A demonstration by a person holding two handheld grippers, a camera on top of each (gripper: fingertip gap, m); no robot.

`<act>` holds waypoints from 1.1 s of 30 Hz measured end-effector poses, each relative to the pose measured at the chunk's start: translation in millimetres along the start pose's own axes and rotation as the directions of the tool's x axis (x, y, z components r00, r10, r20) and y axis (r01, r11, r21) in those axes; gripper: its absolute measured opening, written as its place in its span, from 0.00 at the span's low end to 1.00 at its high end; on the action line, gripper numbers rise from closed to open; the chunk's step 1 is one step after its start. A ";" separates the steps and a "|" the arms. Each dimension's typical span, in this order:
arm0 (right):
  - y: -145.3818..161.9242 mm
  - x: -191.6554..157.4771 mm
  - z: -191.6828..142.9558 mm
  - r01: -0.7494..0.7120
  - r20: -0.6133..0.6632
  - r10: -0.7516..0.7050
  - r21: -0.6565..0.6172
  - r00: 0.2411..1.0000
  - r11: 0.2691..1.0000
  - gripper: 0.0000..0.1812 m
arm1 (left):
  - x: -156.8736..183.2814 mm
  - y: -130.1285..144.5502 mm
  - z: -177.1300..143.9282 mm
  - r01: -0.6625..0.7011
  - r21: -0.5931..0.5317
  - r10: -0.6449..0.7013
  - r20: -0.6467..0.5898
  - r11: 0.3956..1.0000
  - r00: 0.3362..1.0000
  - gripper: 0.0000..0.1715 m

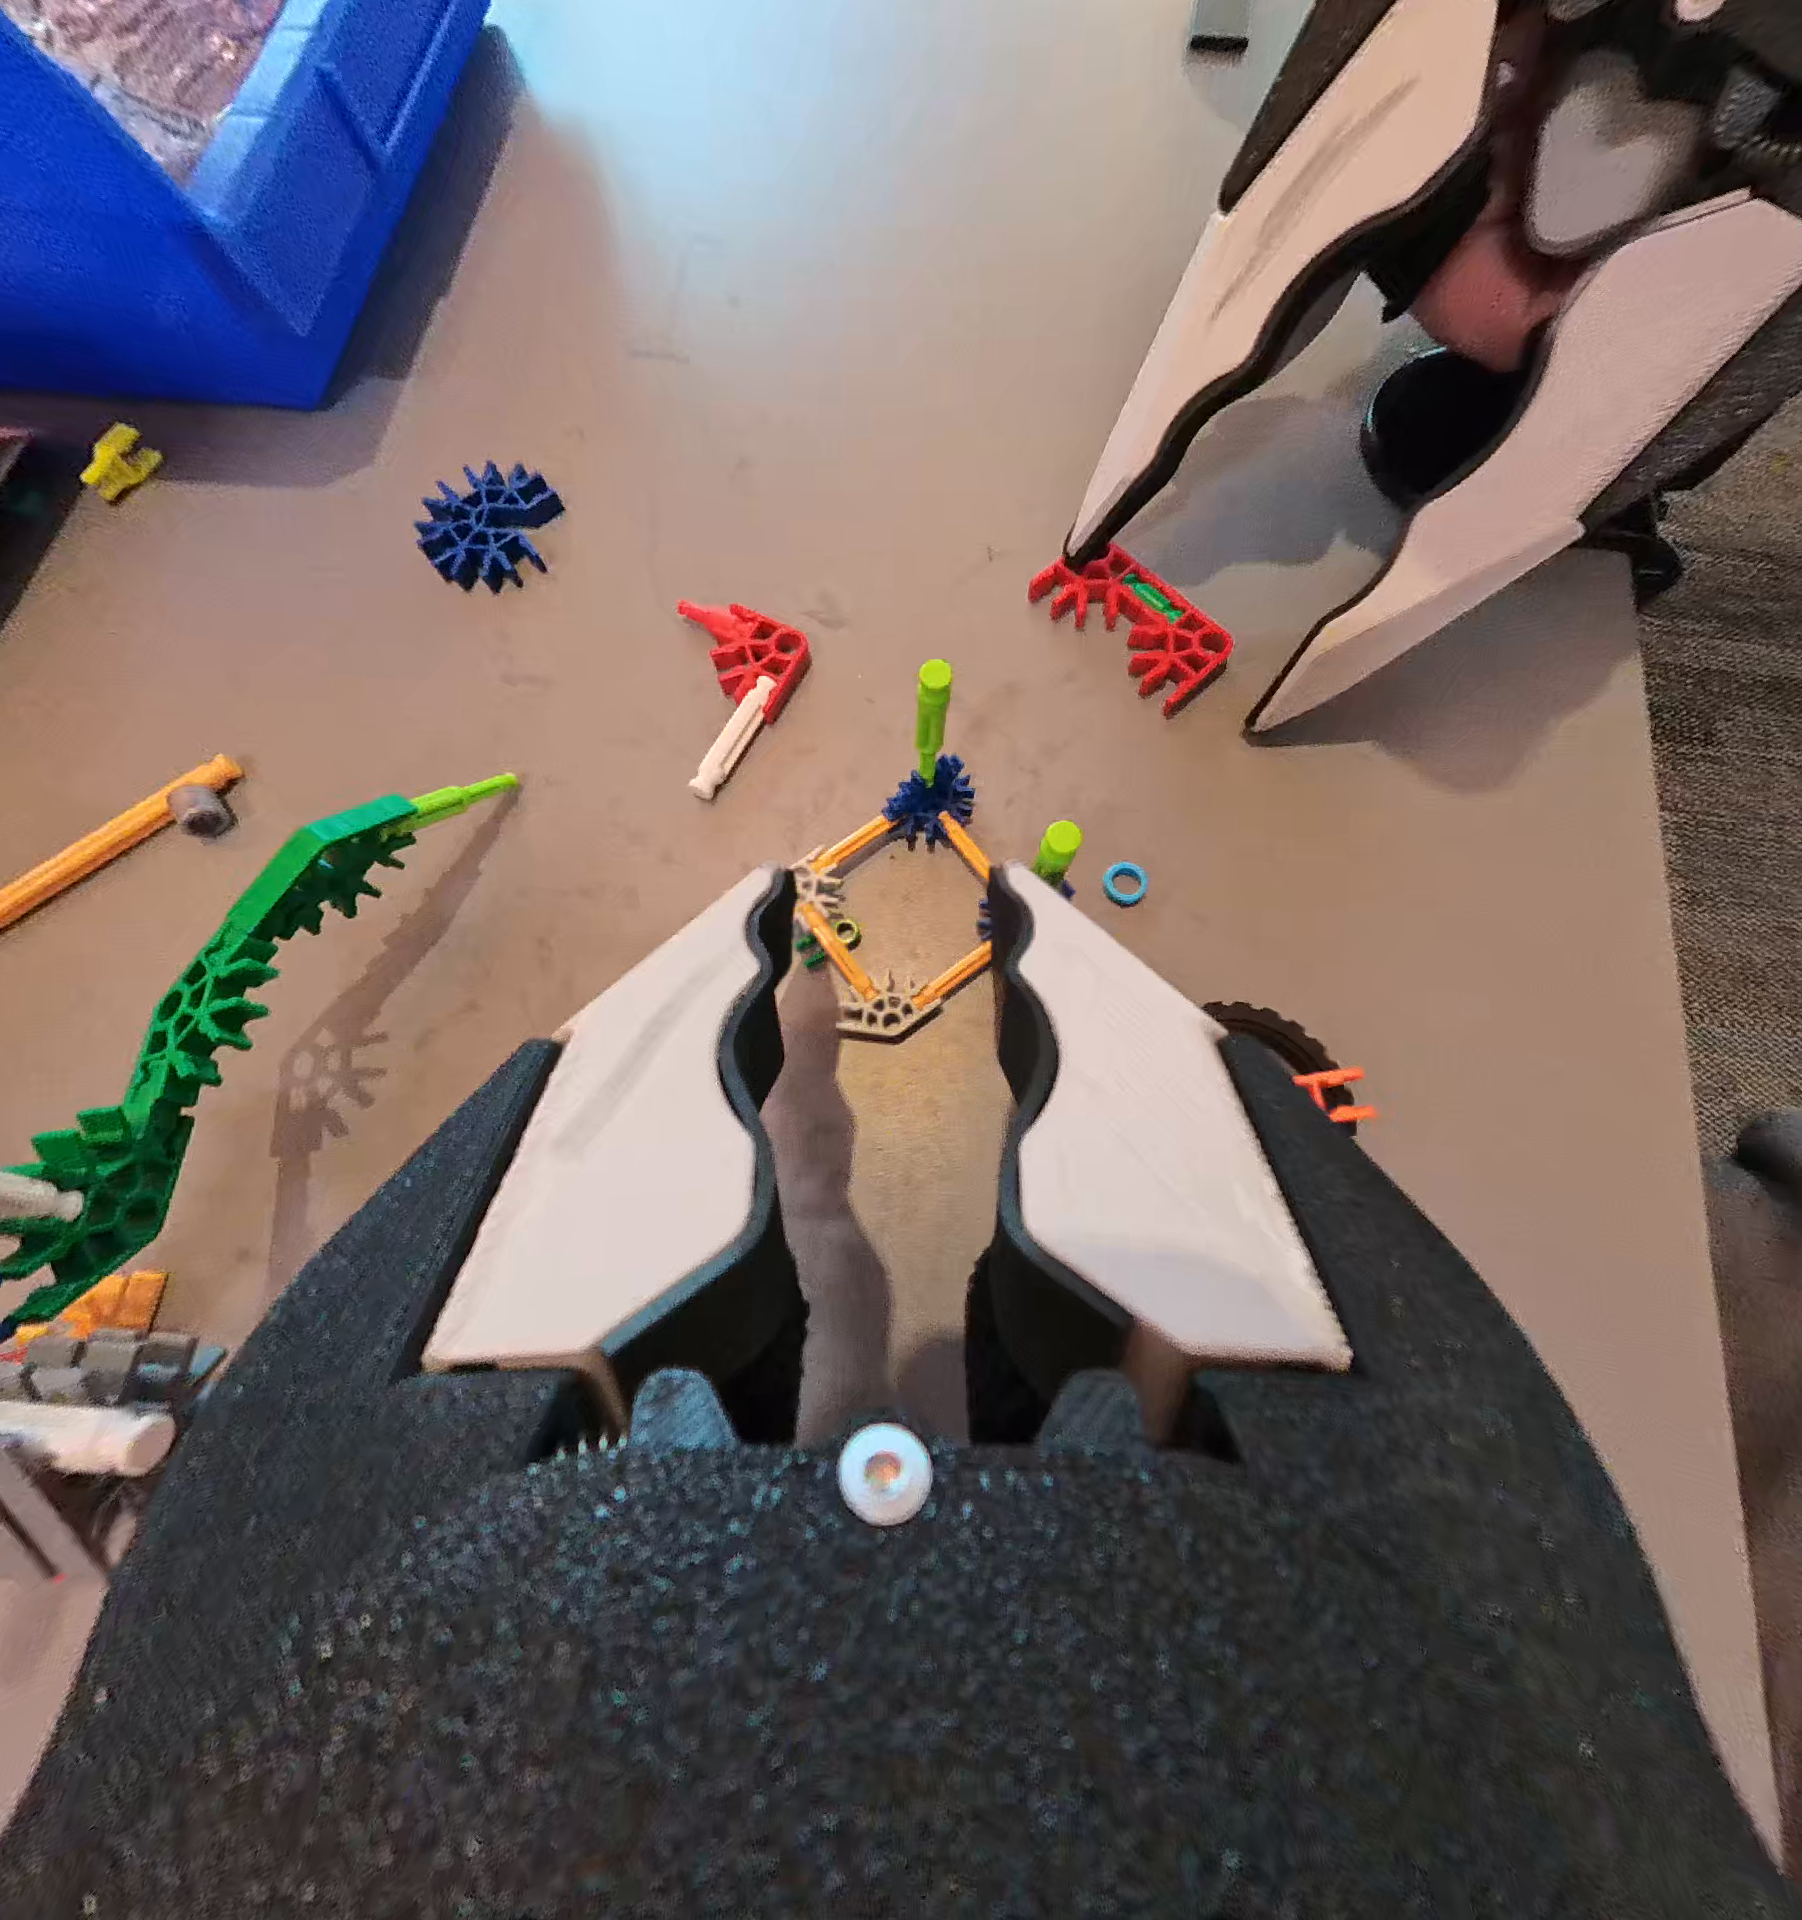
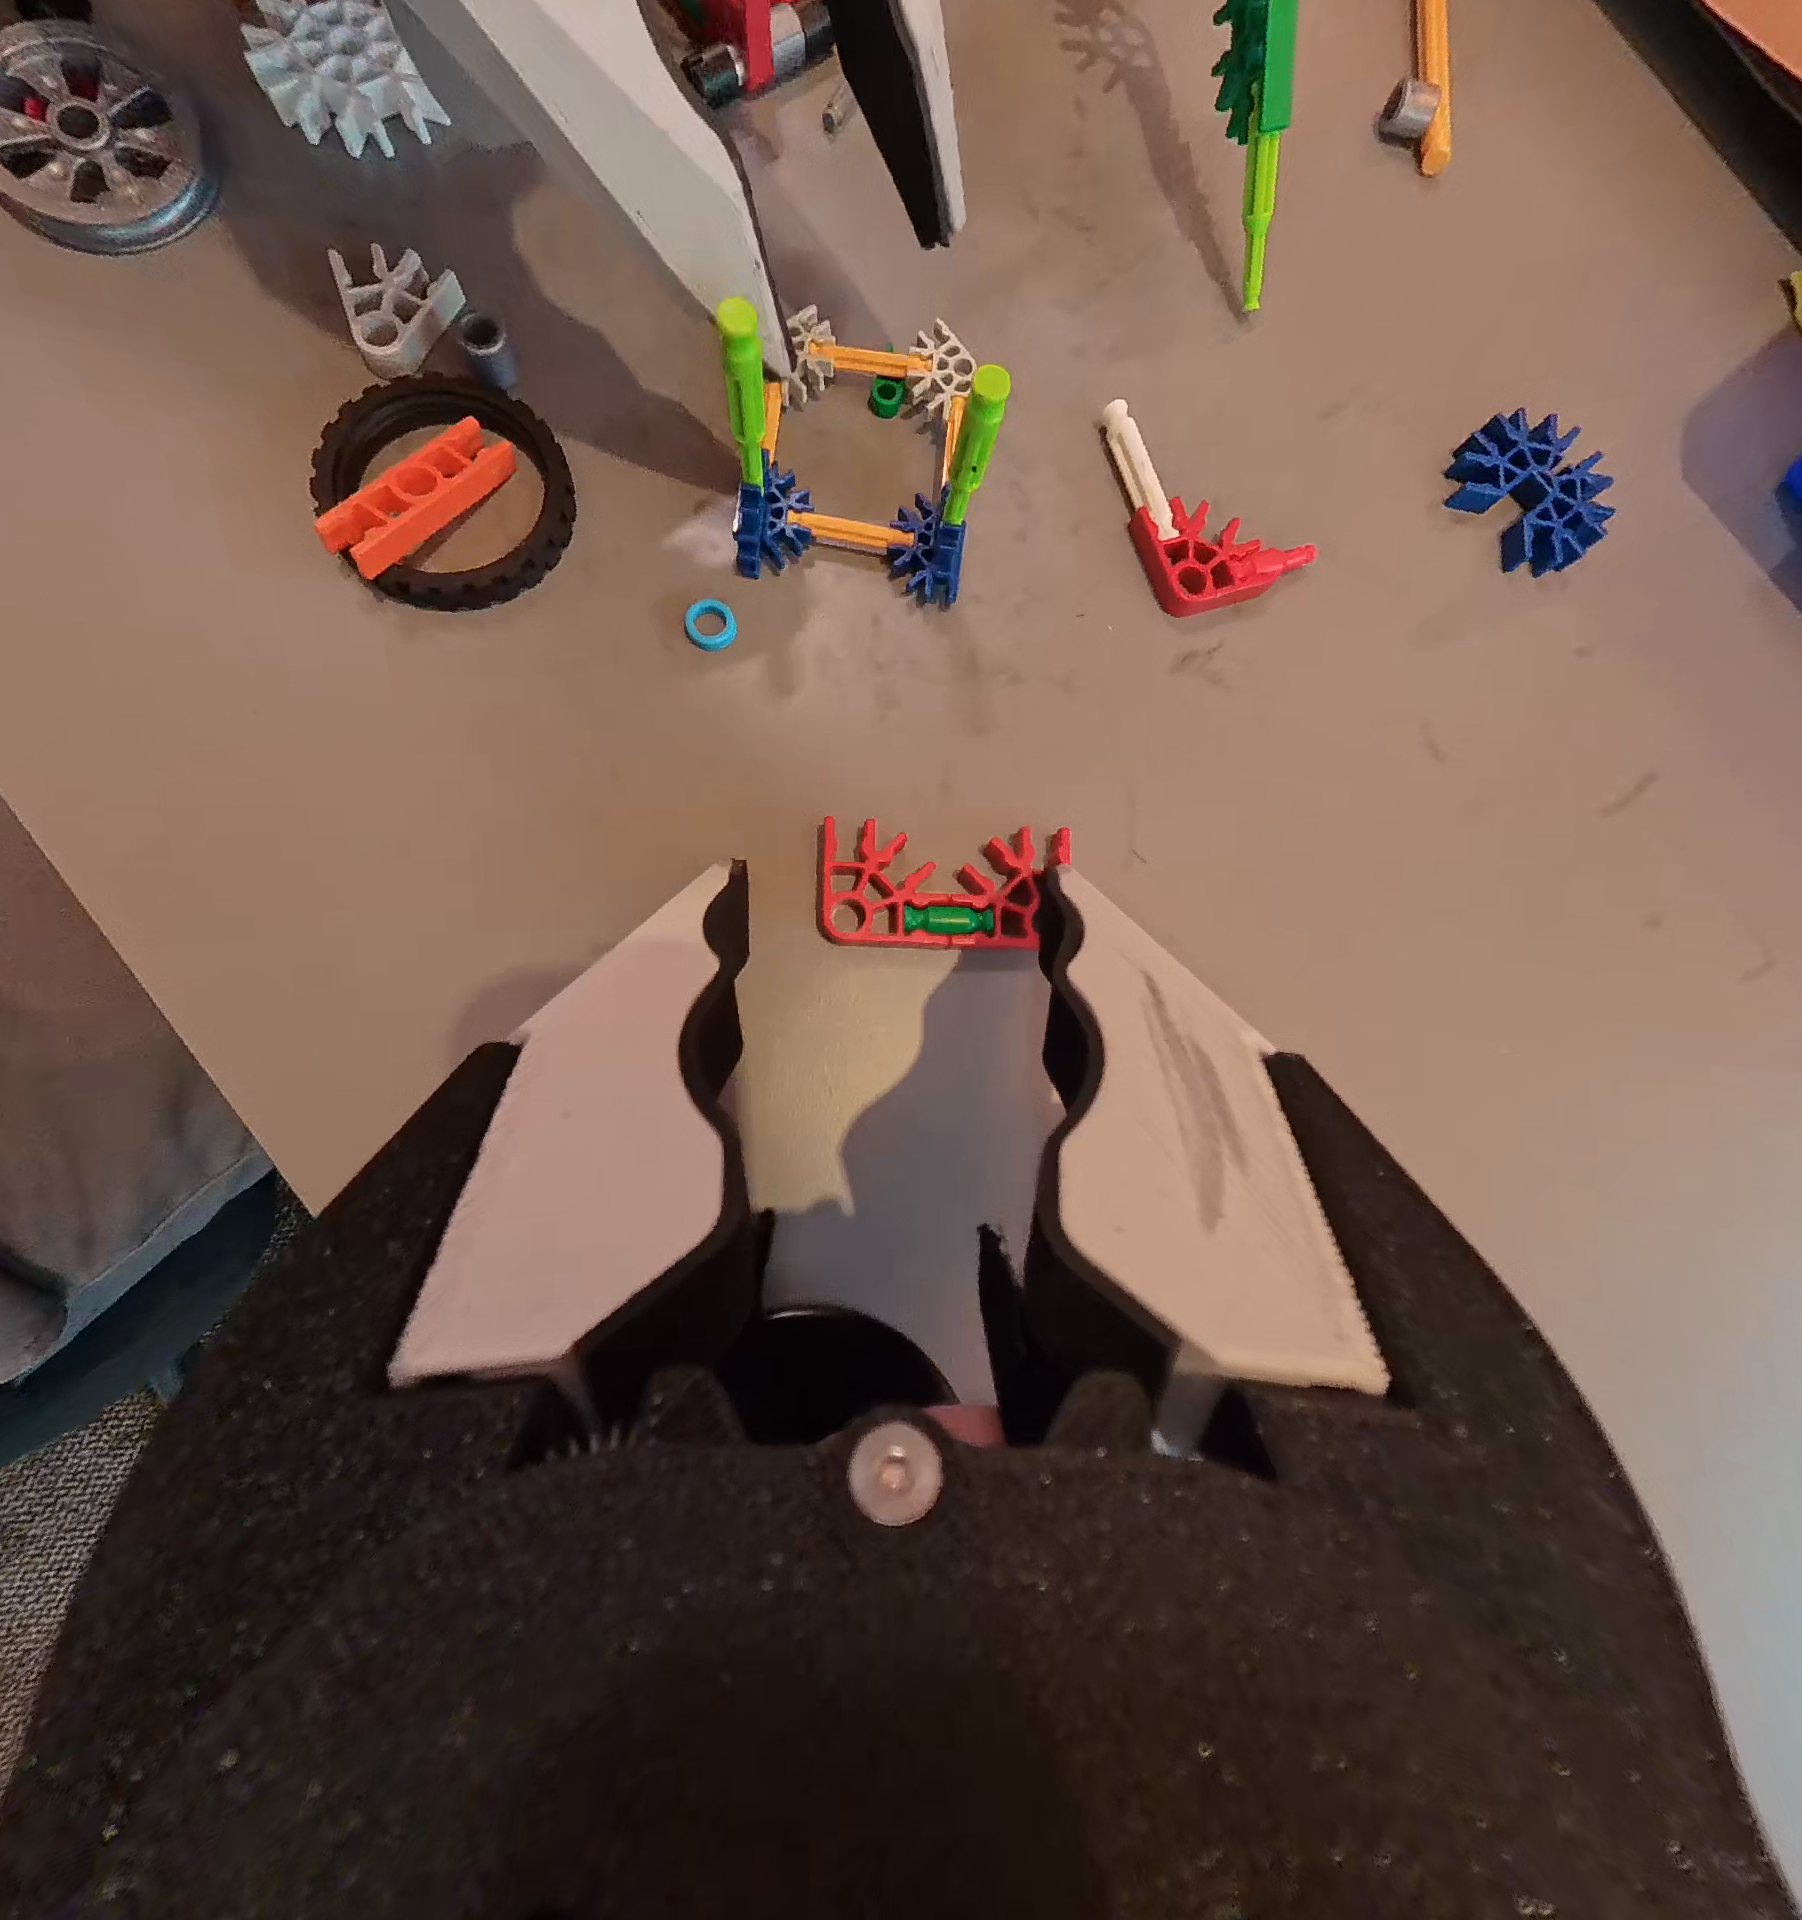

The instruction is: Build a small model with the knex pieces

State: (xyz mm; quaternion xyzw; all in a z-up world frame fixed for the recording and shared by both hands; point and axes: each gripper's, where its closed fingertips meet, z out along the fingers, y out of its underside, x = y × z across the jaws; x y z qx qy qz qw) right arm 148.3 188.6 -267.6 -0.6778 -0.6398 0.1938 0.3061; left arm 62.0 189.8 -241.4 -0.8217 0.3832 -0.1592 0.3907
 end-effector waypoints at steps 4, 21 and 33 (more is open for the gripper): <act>-3.2 3.8 -2.8 -0.019 -0.005 0.019 0.025 1.000 1.000 0.30 | 4.8 -2.7 -3.7 -0.019 0.027 0.020 -0.049 0.999 0.999 0.21; -10.6 1.1 0.3 -0.007 0.065 0.003 0.070 0.998 0.997 0.26 | 16.5 -5.7 -2.6 -0.104 0.076 0.113 -0.124 0.992 0.986 0.21; -43.1 5.4 -0.1 0.031 0.043 -0.039 0.176 0.998 0.984 0.26 | 21.4 -9.0 12.9 -0.154 0.061 0.161 -0.128 0.986 0.979 0.21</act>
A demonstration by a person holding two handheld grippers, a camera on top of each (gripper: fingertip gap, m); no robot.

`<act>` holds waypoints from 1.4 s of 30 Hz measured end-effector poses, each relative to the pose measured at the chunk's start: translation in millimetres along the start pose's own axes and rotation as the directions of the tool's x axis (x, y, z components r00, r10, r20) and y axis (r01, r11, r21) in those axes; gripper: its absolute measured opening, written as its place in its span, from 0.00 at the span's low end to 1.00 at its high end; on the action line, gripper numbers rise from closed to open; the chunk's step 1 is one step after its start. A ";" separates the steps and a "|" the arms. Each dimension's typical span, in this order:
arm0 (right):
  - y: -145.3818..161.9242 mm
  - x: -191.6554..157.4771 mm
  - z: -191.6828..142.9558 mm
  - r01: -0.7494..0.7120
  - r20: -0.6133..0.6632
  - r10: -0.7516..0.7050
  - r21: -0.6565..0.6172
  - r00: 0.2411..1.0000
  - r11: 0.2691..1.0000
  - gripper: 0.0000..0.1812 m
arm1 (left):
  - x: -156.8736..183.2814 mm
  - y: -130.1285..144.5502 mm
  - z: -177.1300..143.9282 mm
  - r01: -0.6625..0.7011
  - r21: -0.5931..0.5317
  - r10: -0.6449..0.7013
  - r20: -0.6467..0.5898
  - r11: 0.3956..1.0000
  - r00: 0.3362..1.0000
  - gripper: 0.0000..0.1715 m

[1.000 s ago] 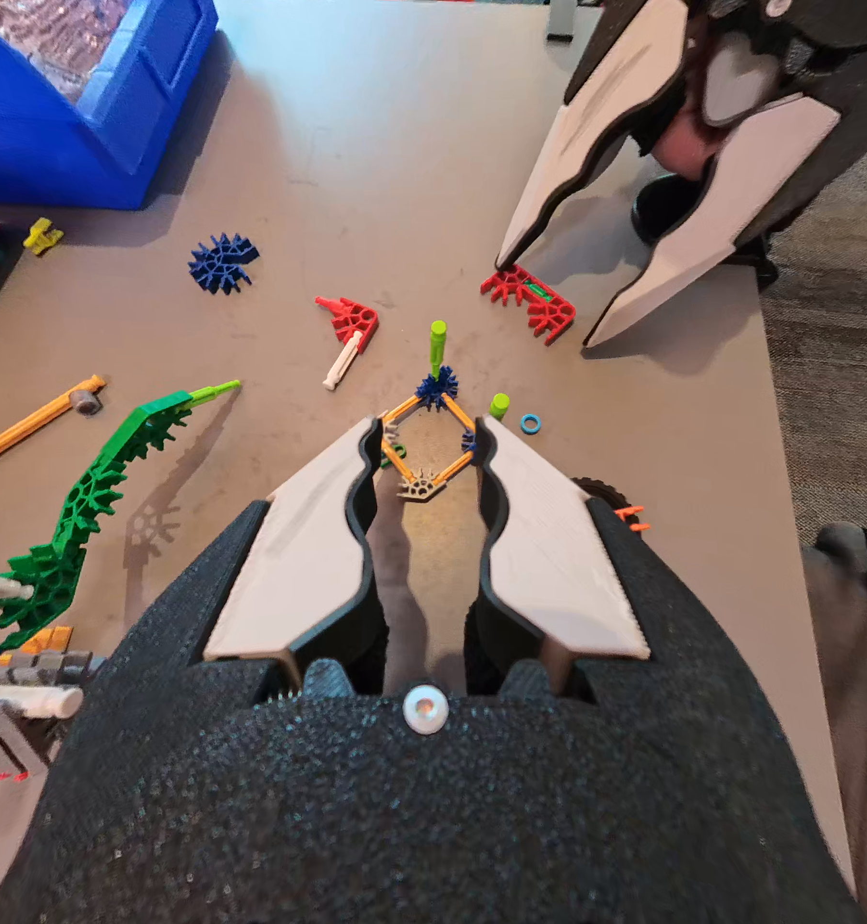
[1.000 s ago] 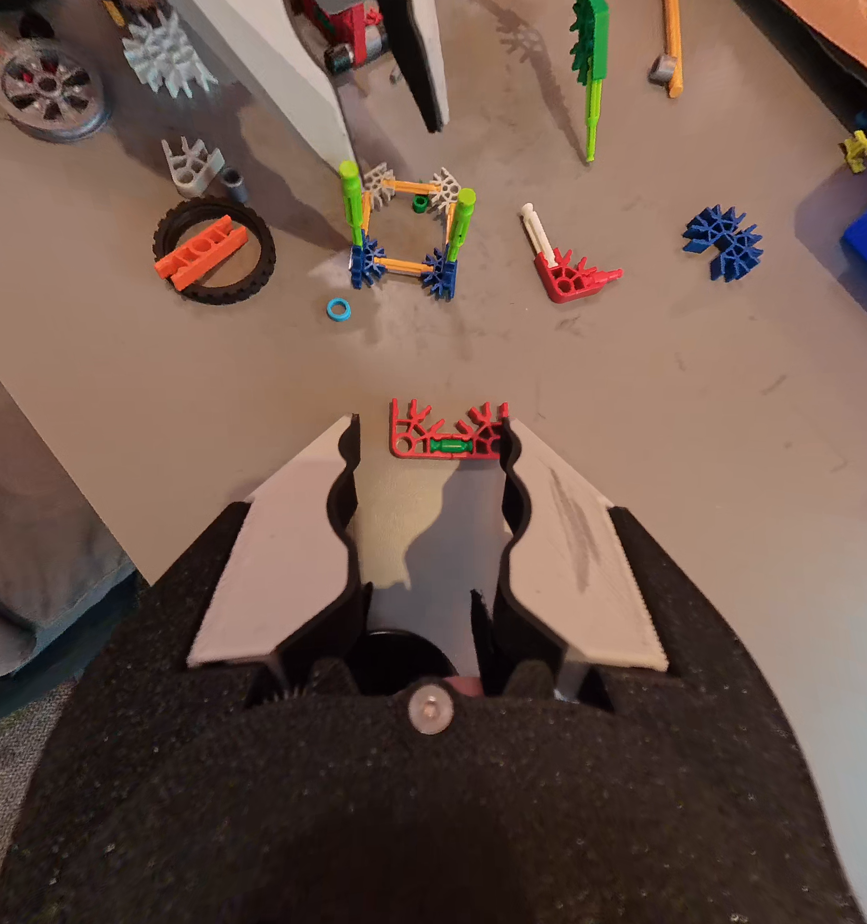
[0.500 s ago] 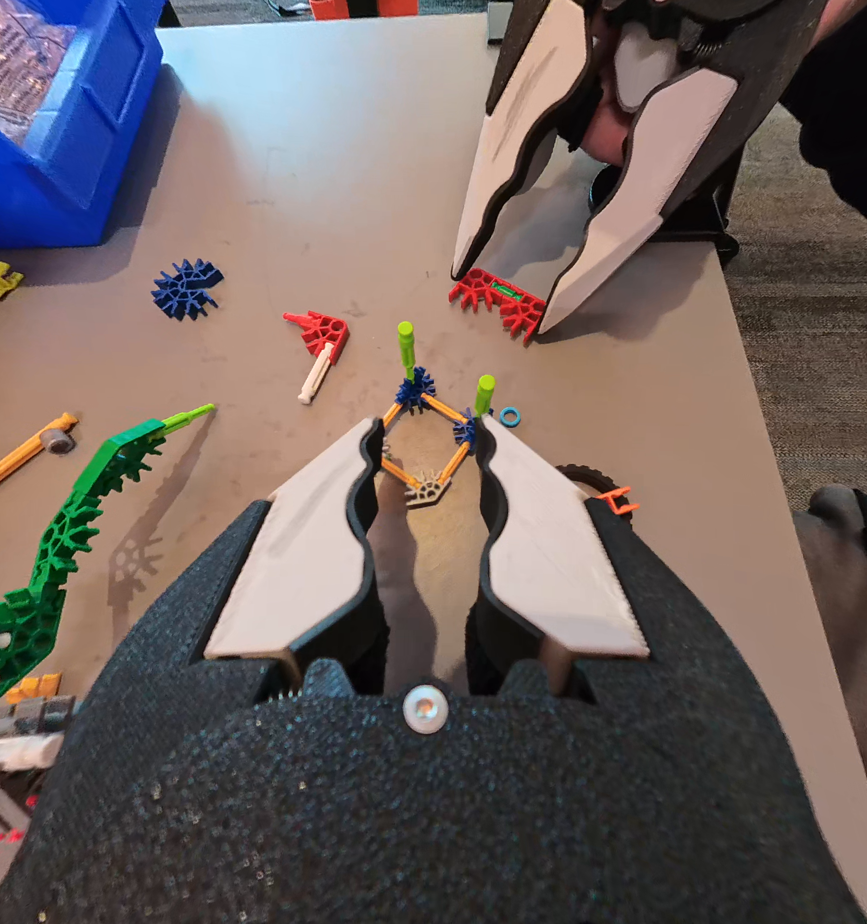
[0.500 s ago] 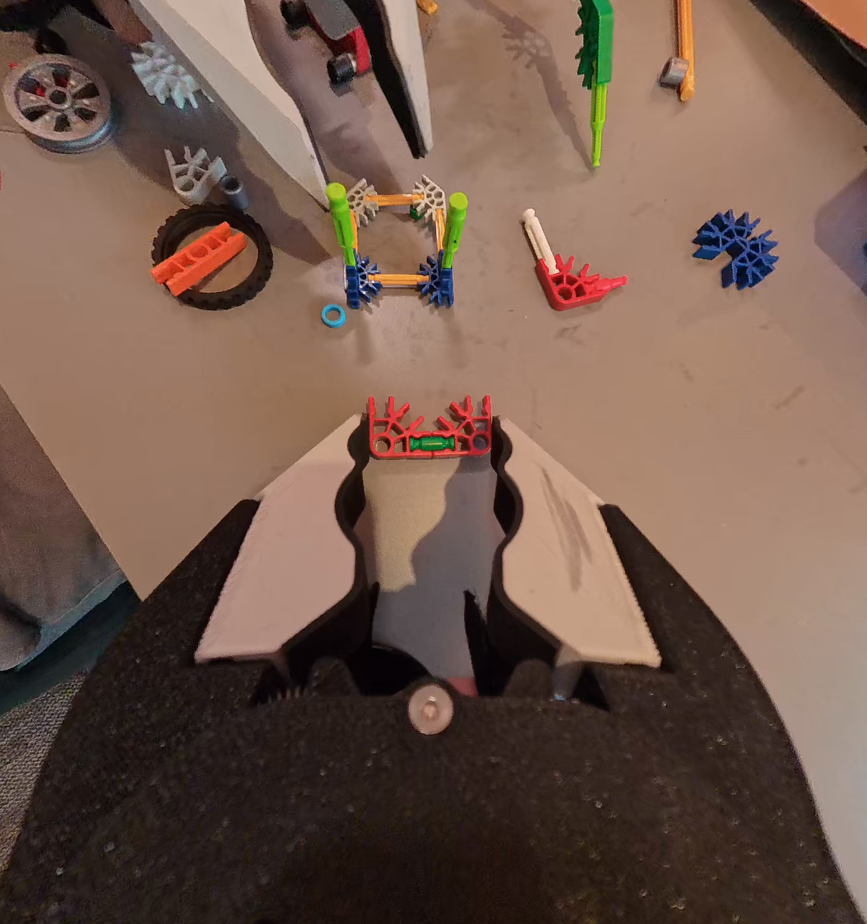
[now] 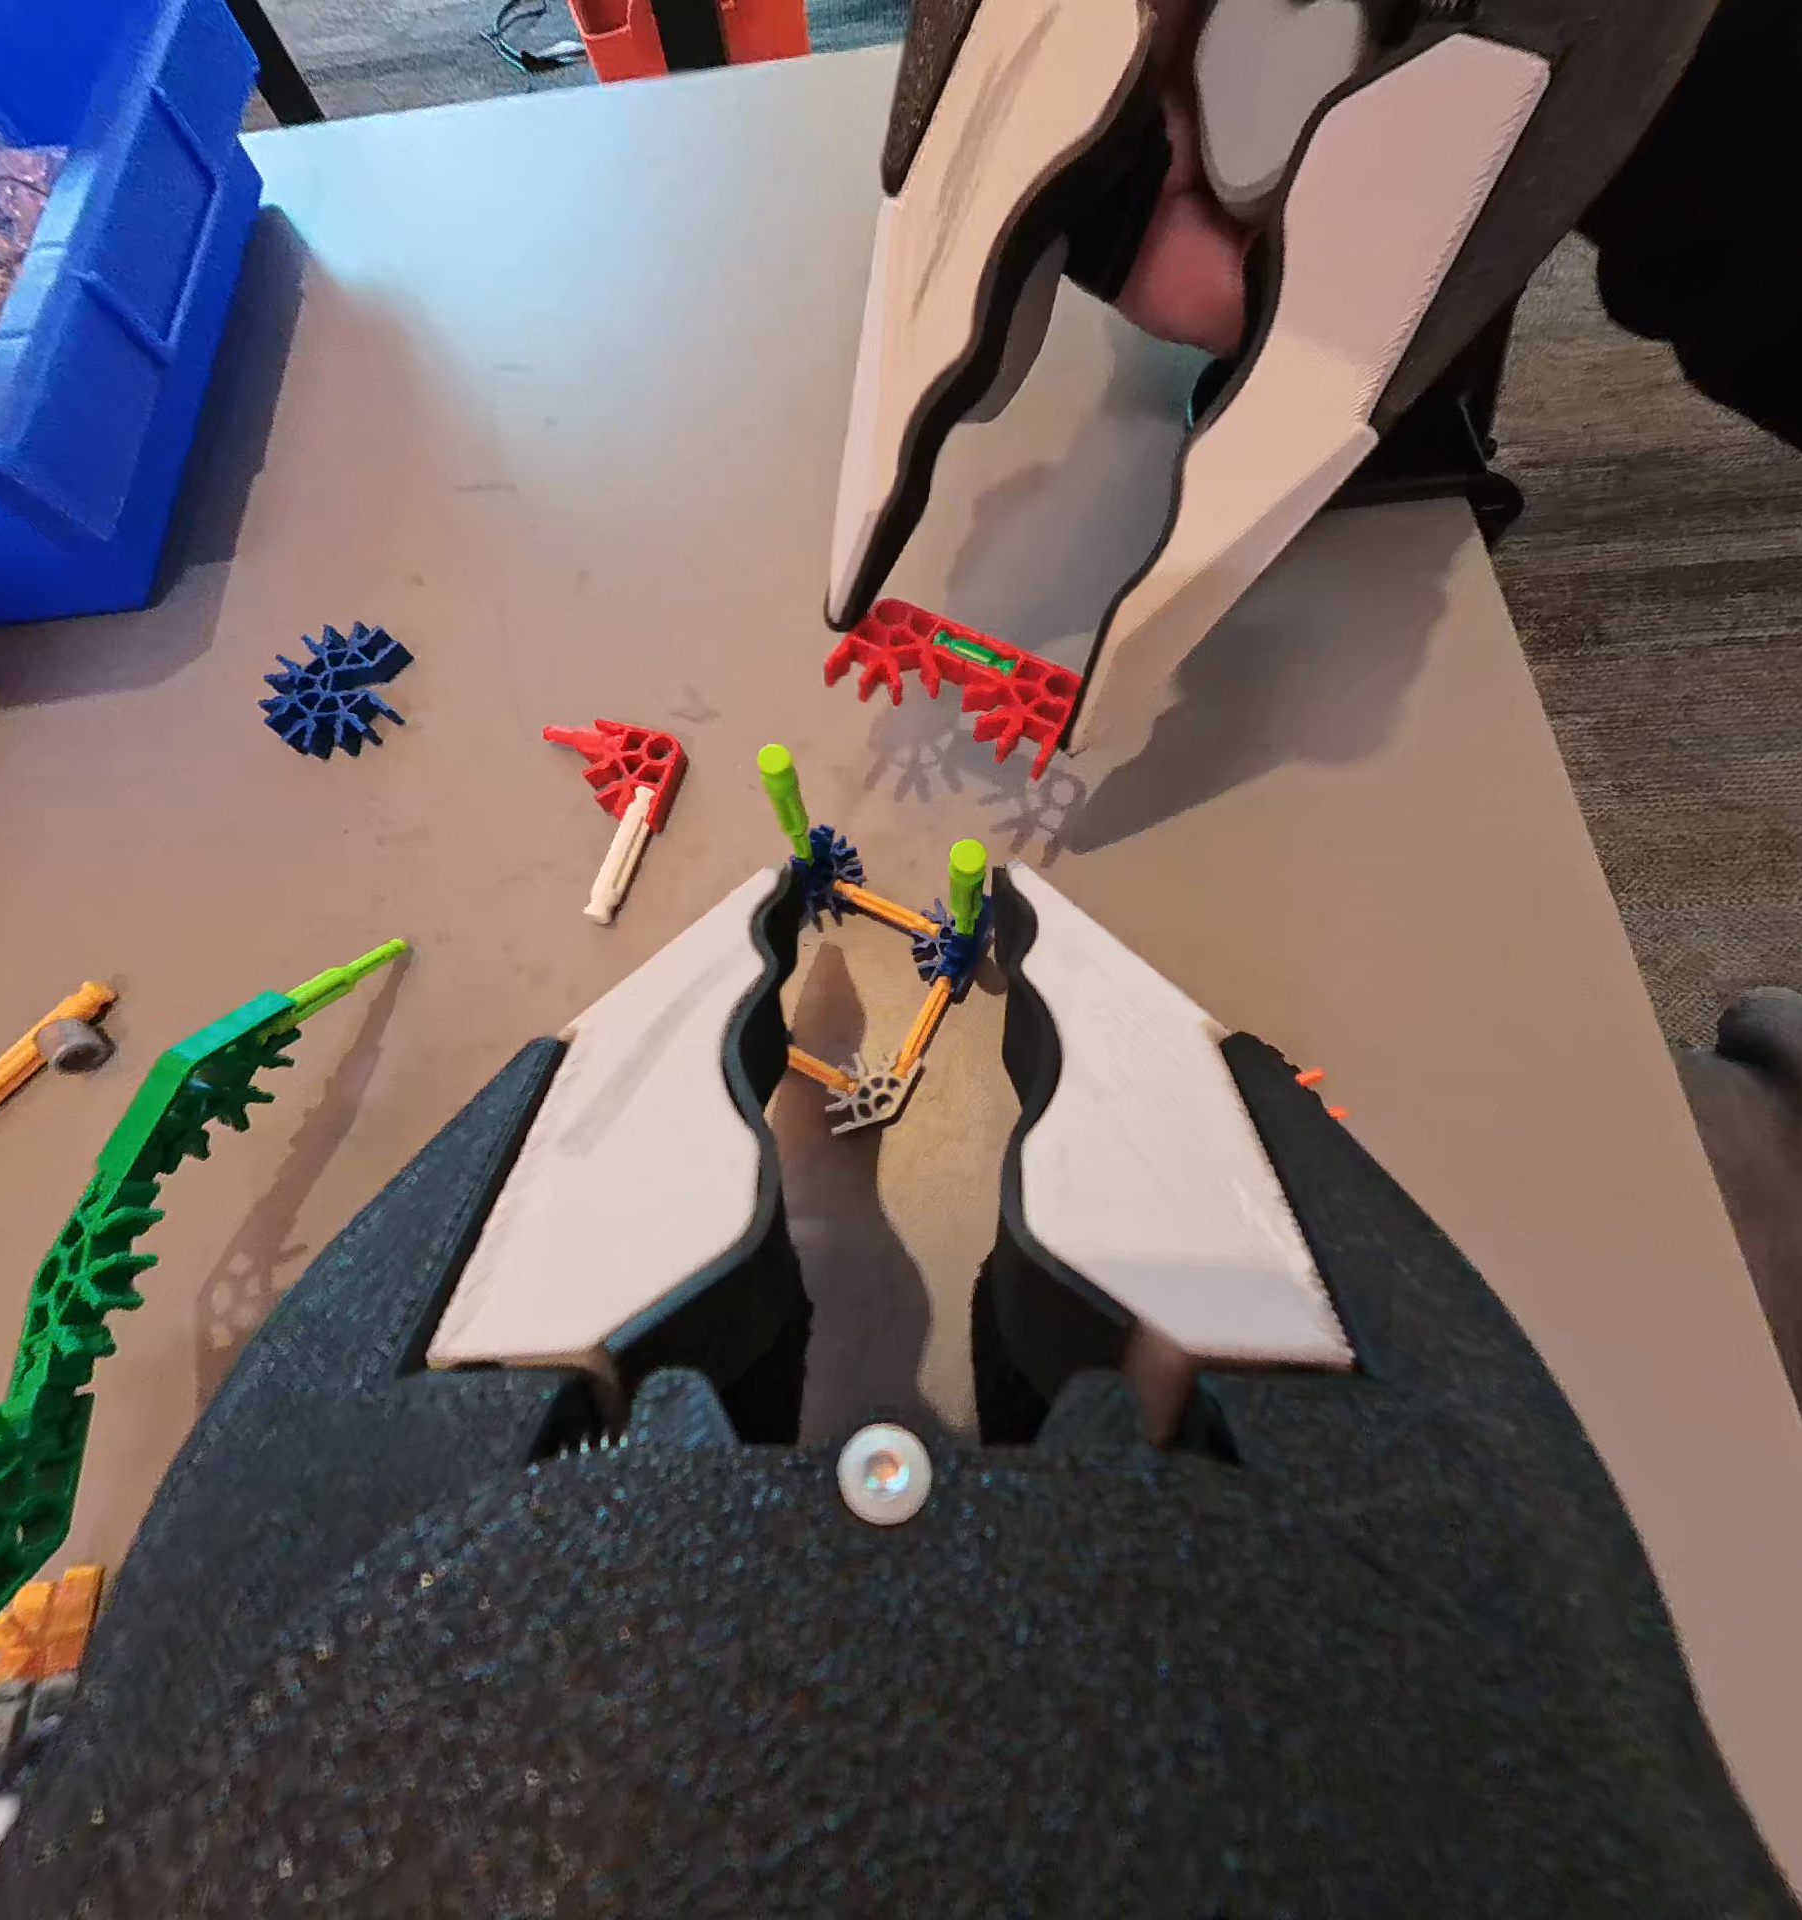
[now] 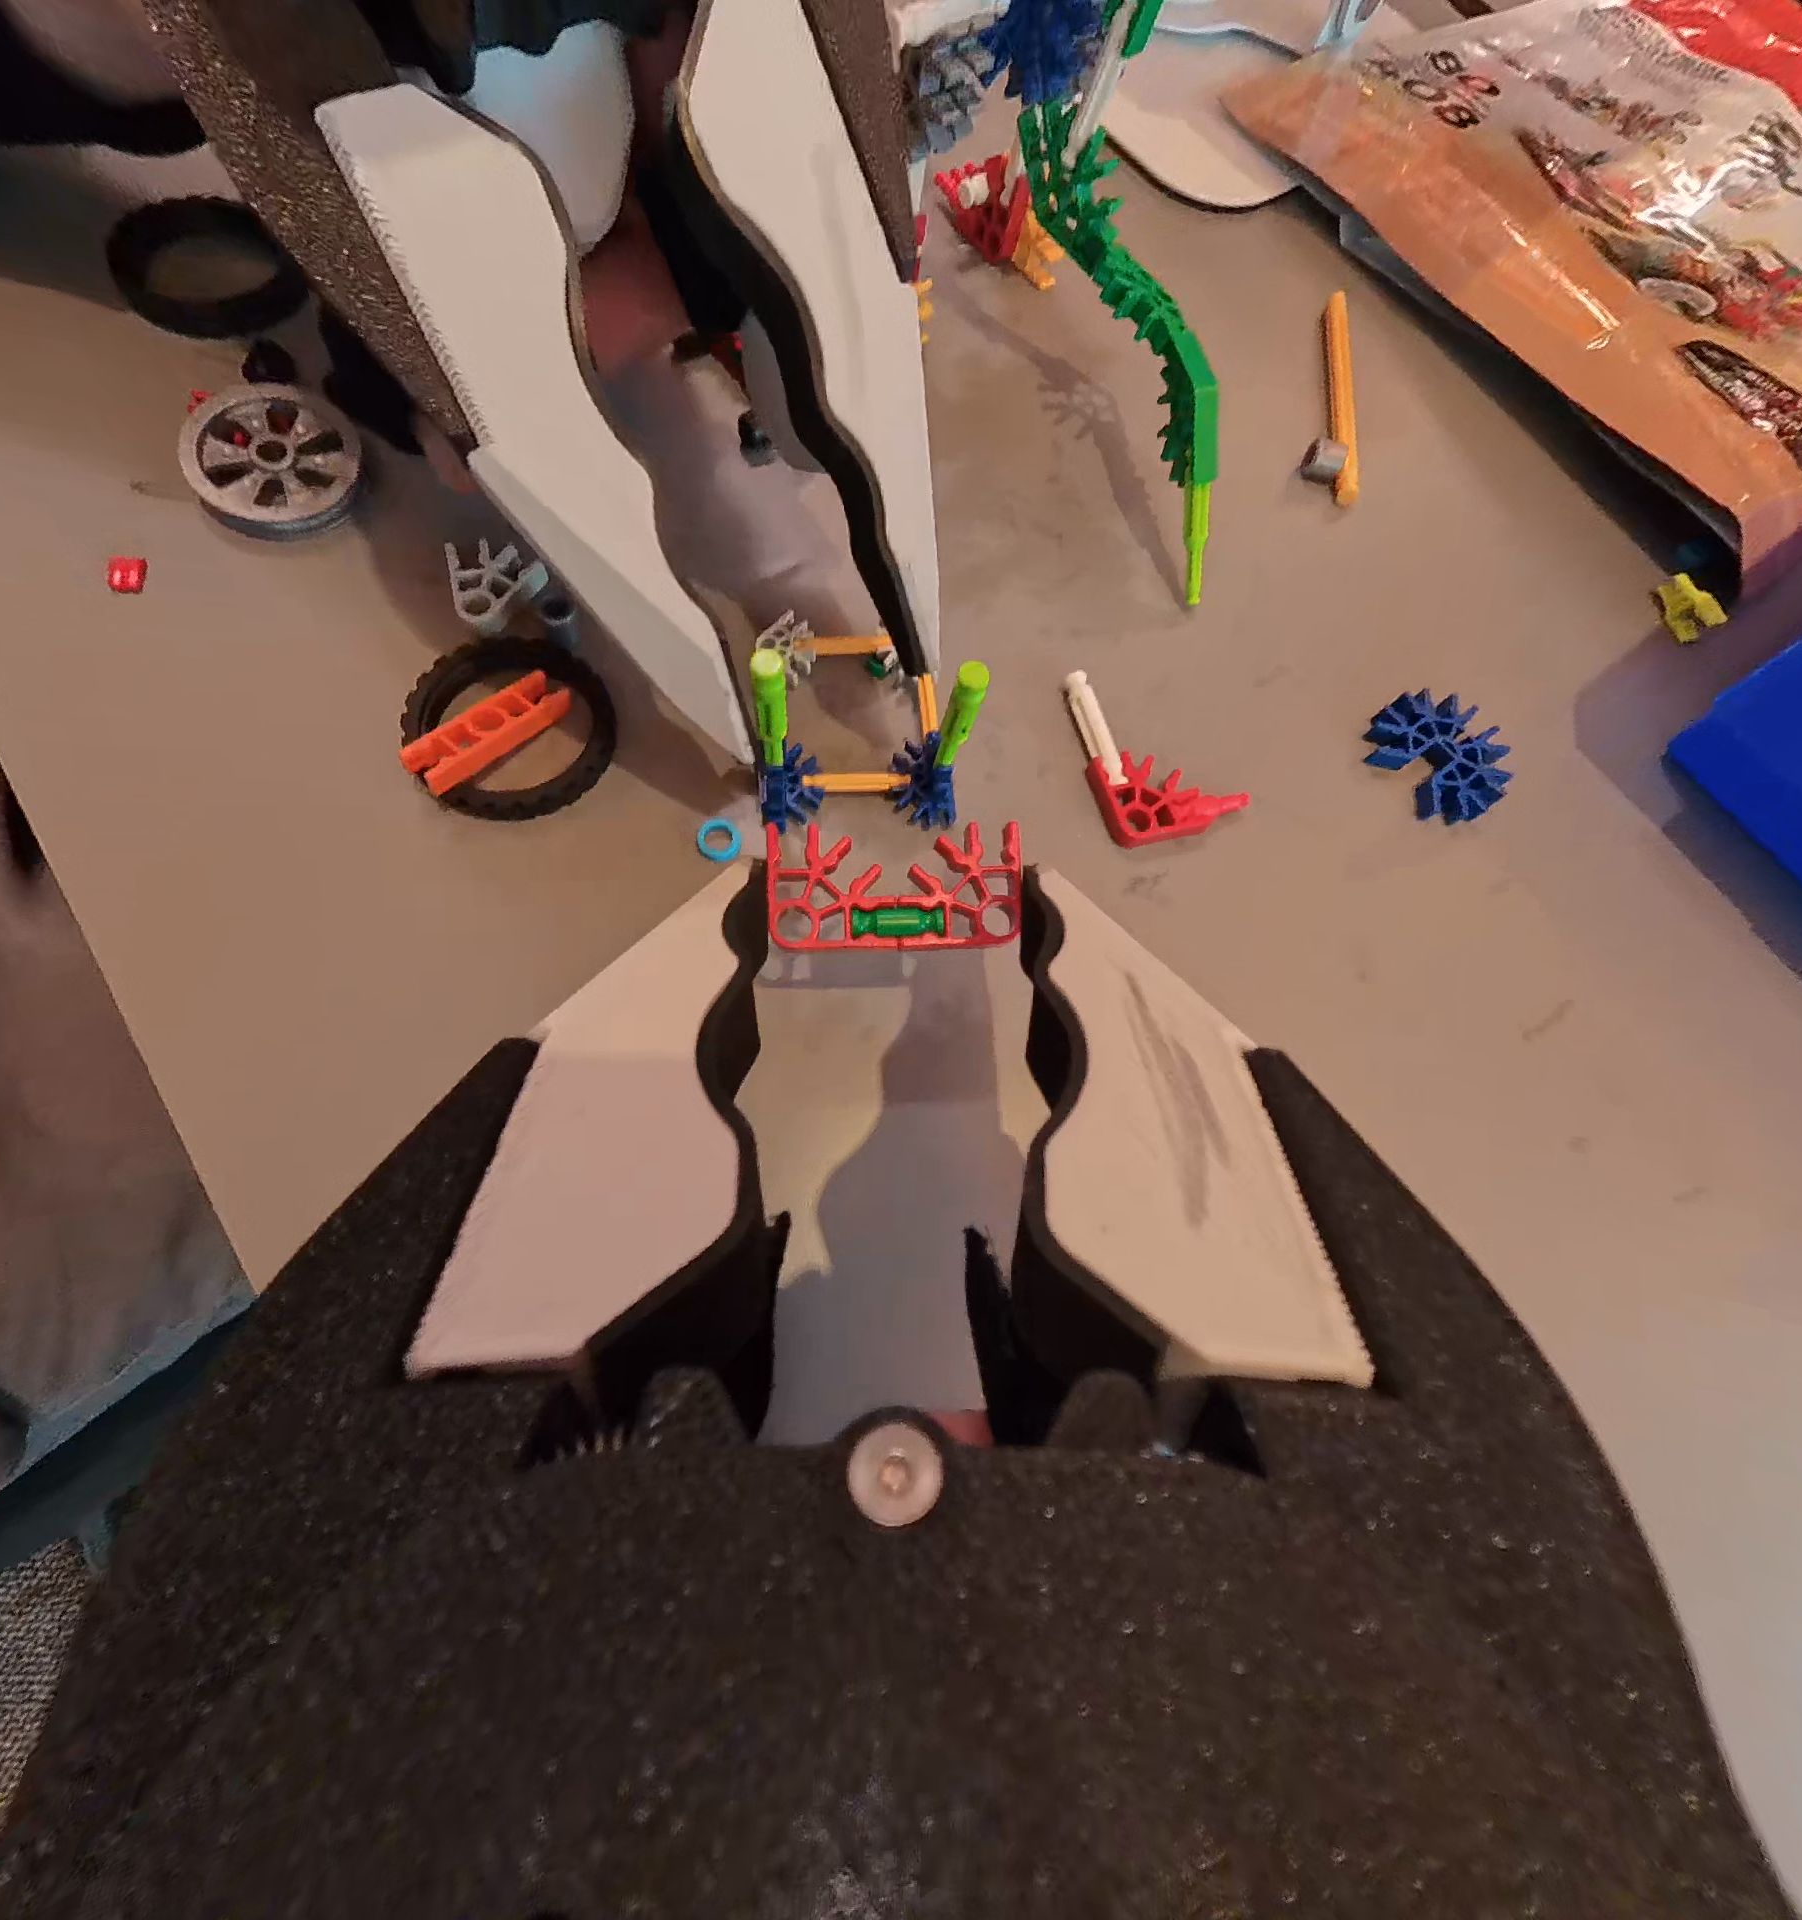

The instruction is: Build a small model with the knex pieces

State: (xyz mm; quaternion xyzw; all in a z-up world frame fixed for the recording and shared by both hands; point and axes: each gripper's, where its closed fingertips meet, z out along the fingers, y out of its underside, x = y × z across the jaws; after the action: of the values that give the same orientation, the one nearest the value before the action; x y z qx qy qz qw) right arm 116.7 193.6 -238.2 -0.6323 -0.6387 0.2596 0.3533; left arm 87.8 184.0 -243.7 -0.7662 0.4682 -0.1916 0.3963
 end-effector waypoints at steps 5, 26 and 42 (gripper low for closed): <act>-11.4 -0.6 6.0 -0.003 0.000 0.003 0.024 1.000 1.000 0.26 | 2.0 -6.4 -1.9 0.014 0.034 -0.014 -0.004 0.999 1.000 0.25; -22.2 -3.4 14.0 -0.020 -0.028 0.021 0.042 0.999 0.999 0.26 | 5.2 -10.0 8.7 -0.088 0.031 0.085 0.094 0.996 0.992 0.33; -4.5 -3.1 12.8 -0.065 -0.067 0.066 0.019 0.996 0.998 0.26 | 7.0 -8.8 19.3 -0.265 -0.064 0.272 0.154 0.962 0.950 0.29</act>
State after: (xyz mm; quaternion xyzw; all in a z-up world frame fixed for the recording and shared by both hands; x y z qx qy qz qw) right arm 103.8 191.7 -242.9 -0.6583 -0.6034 0.2547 0.3711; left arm 109.0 188.3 -249.1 -0.7167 0.5385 -0.0633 0.4386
